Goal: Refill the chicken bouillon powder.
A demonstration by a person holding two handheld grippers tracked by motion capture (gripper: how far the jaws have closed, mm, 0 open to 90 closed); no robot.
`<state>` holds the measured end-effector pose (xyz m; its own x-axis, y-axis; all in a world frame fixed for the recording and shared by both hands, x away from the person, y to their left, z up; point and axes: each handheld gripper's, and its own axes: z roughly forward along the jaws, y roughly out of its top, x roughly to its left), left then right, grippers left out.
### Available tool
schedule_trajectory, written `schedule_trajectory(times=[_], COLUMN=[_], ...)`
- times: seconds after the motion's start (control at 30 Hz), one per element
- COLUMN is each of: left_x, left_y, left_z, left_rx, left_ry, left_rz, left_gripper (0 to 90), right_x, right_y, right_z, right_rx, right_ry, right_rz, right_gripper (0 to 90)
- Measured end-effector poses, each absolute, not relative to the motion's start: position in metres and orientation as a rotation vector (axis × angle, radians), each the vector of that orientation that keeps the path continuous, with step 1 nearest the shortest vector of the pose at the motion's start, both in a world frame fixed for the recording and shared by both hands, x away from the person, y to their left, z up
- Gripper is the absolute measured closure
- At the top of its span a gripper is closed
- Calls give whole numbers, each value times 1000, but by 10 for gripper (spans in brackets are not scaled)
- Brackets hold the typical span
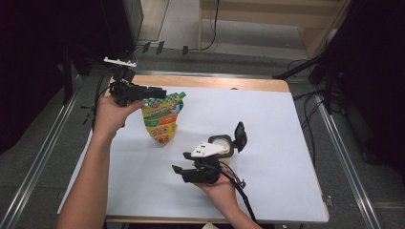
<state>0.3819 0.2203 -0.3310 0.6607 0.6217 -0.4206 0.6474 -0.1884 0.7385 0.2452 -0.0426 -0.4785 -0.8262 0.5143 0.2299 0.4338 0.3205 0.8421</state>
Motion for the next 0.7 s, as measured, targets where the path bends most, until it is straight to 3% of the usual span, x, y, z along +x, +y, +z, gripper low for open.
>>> schedule_trajectory(times=[0.7], left_x=[385], left_y=[257], left_z=[-340], left_rx=[1831], left_ry=[1100], left_rz=[18], left_gripper=[516], right_x=[245], right_y=[-52], right_z=[-457], right_rx=[887], right_ry=[2539], right_rz=[1563], right_gripper=[421])
